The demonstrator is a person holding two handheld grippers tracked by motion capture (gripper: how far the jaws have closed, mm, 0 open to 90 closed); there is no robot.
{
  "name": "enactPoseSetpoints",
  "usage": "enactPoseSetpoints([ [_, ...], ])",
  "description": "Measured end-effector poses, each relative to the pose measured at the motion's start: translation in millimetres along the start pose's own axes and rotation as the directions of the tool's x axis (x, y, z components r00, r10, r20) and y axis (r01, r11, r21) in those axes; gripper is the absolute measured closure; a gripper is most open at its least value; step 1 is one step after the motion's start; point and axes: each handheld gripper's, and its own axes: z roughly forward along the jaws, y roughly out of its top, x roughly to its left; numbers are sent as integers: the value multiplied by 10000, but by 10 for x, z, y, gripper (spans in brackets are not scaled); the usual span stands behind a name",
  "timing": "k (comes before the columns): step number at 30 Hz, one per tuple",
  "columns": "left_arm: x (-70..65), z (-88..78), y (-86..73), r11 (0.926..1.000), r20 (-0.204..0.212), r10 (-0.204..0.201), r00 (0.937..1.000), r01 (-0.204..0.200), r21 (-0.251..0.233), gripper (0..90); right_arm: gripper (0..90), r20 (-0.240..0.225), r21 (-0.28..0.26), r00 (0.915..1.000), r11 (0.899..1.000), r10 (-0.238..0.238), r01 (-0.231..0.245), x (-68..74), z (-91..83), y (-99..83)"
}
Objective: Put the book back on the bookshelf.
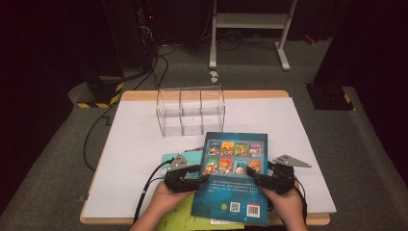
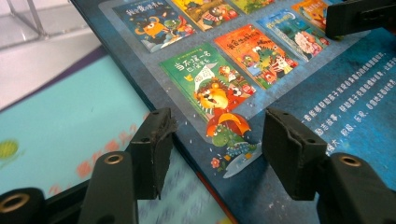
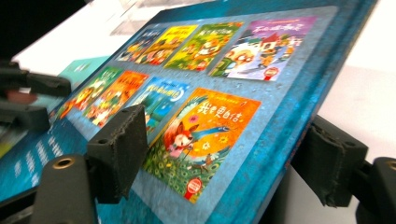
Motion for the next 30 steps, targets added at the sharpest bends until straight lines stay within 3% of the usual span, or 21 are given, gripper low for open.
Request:
enactPoseSetpoints([
  [5,31,-90,-68,9990,-642,-413,9971,422,125,267,177,-659,221,9977,9996,-131,146,42,-97,-126],
  [7,31,-133,-101,9997,-827,-251,9963,256,49,264,177,-968,310,9952,9994,-120,151,61,-113,-166],
  [9,62,-163,-113,9993,-1014,-371,9942,377,43,258,188,-1108,399,9936,9989,-212,258,93,-111,-176],
  [11,119,-180,-128,9966,-522,-812,9953,816,67,295,192,-1044,407,9943,9988,-223,266,113,-114,-175],
  [13,153,-191,-135,9923,36,-1237,9923,1237,-7,326,217,-1066,403,9943,9991,-71,115,104,-115,-175],
  [14,152,-190,-137,9911,90,-1327,9911,1327,-29,322,231,-1072,454,9942,9990,56,-7,98,-117,-172],
  [19,63,-151,-149,9986,-390,-535,9978,535,-10,307,332,-1331,711,9911,9975,47,49,104,-140,-133],
  [22,55,-144,-159,9984,-339,-549,9979,545,-142,282,360,-1321,765,9903,9957,-425,530,211,-132,-122],
  [23,65,-147,-162,9977,-246,-663,9975,659,-181,273,379,-1275,572,9882,9940,-850,929,257,-172,-100],
  [25,85,-151,-166,9966,-124,-804,9967,801,-198,269,384,-1280,322,9858,9930,-1084,1134,280,-204,-95],
  [28,120,-146,-156,9934,-145,-1132,9935,1128,-219,166,387,-1044,-112,9800,9855,-1694,1691,376,-286,-75],
  [30,159,-150,-157,9876,171,-1535,9880,1539,-319,130,388,-921,-336,9745,9787,-2048,2025,422,-326,-65],
])
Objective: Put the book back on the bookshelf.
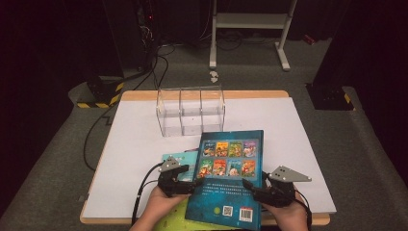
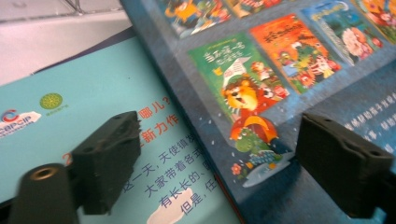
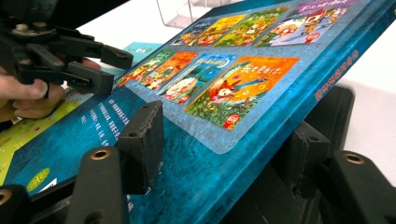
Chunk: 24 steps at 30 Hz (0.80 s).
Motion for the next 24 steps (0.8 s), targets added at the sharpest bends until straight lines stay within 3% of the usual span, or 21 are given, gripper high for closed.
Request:
enactPoseSetpoints([
  [3,45,-3,12,9989,418,-466,9980,468,-57,108,391,101,-299,9990,9986,-428,431,58,-44,23],
  [6,85,5,34,9954,971,-951,9907,959,-39,76,393,174,-695,9954,9930,-942,952,112,-82,33],
  [9,101,19,50,9924,1623,-1221,9792,1225,73,70,395,197,-965,9911,9864,-1315,1328,158,-105,43],
  [11,72,10,59,9942,2374,-1076,9654,1056,213,166,395,174,-1034,9905,9851,-1366,1377,167,-105,46],
  [12,18,-13,68,9969,2070,-789,9752,784,103,232,395,38,-1012,9934,9883,-1143,1140,148,-92,43],
  [13,-10,-33,90,9983,1841,-585,9812,571,128,232,395,38,-1012,9934,9883,-1143,1140,148,-92,43],
  [16,-57,-139,137,9991,1314,11,9913,46,-433,290,393,-44,-923,9973,9931,-728,720,110,-76,44],
  [18,-93,-235,177,9939,741,497,9960,-420,-1017,367,394,43,-908,9980,9939,-624,626,99,-71,65],
  [21,-168,-338,229,9788,-328,1260,9915,-1296,-1584,415,424,234,-1129,9968,9905,-760,782,123,-79,136],
  [24,-198,-409,234,9621,-747,1430,9869,-1563,-2236,428,455,419,-1417,9953,9856,-867,919,175,-92,232],
])
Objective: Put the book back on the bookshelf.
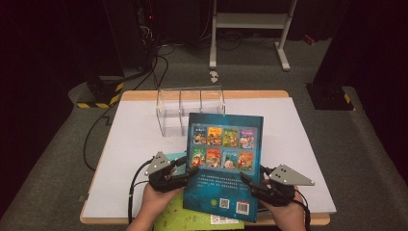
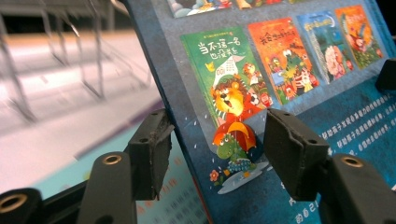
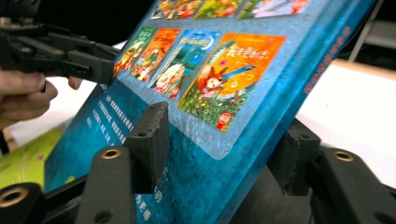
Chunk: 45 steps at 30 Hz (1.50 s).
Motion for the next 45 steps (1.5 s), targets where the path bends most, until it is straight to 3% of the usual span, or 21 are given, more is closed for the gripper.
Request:
enactPoseSetpoints([
  [8,-10,-160,27,9902,-683,219,9974,-310,-1364,503,500,278,-501,9988,9979,-396,409,64,49,237],
  [15,-40,-289,72,9697,-1019,418,9939,-650,-2356,558,528,466,-950,9955,9917,-830,871,125,48,396],
  [25,-1,-396,125,9456,-1514,765,9855,-1199,-3026,574,528,709,-1326,9843,9765,-1617,1700,223,131,545],
  [28,31,-374,107,9489,-1597,853,9835,-1290,-2879,534,520,553,-1290,9875,9796,-1478,1539,217,173,532],
  [30,57,-385,79,9486,-1463,668,9870,-1083,-2974,490,516,494,-1443,9862,9760,-1577,1633,240,185,491],
  [34,95,-446,50,9493,-1430,675,9874,-1077,-2955,385,488,248,-1391,9871,9773,-1579,1599,266,171,451],
  [40,95,-518,18,9482,-1451,780,9863,-1184,-2949,309,386,-712,-1162,9894,9863,-1263,1175,214,192,486],
  [43,109,-543,23,9511,-1727,742,9822,-1217,-2837,304,439,-1047,-1185,9853,9854,-1350,1225,231,211,513],
  [45,143,-571,23,9540,-2040,506,9777,-1077,-2799,312,569,-1608,-1168,9764,9851,-1438,1259,246,243,533],
])
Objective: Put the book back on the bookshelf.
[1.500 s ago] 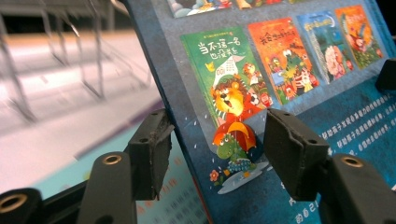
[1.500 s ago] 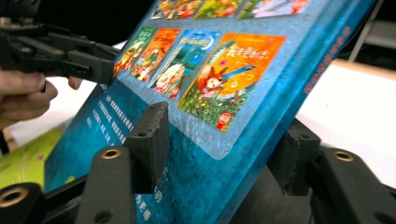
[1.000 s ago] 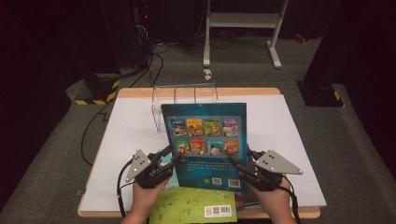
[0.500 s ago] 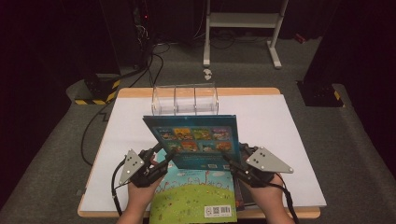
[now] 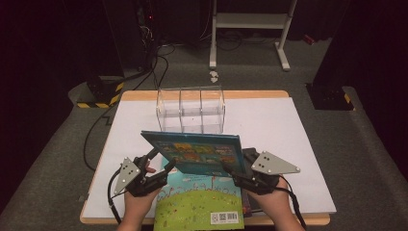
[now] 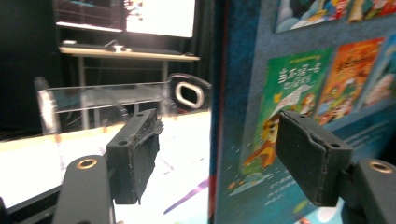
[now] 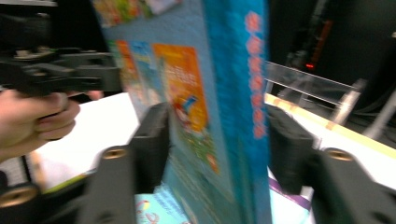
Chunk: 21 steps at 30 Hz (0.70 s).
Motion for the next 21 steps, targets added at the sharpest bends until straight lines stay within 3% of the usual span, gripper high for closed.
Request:
enactPoseSetpoints([
  [1,34,-17,3,9999,-228,-90,9997,91,66,327,610,-150,64,9999,10000,61,-60,-1,26,11],
  [3,121,-56,12,9986,-461,-508,9976,514,109,330,758,-939,170,9955,9998,107,-91,6,84,21],
  [4,161,-79,21,9974,-527,-696,9962,704,137,328,817,-850,146,9960,9995,-267,280,73,129,16],
  [6,208,-120,51,9964,-492,-829,9953,837,139,318,798,-47,355,9994,9988,-335,336,209,261,19],
  [7,207,-143,74,9971,-510,-750,9959,756,100,311,809,21,313,10000,9995,-48,47,207,327,6],
  [8,192,-165,102,9980,-489,-630,9968,633,58,307,821,-194,106,9990,9991,407,-405,177,387,-12],
  [9,166,-182,134,9988,-419,-483,9980,484,15,298,824,-333,-19,9973,9978,661,-662,171,439,-14],
  [14,-44,-221,305,9999,391,5,9992,0,-127,230,824,72,-52,9998,9998,-171,172,423,724,25],
  [18,-240,-230,397,9996,1191,250,9926,-232,-169,184,821,69,33,9989,9989,-460,460,591,897,39],
  [21,-323,-226,432,9996,1397,256,9899,-233,-180,171,817,-44,7,9977,9977,-682,682,682,971,30],
])
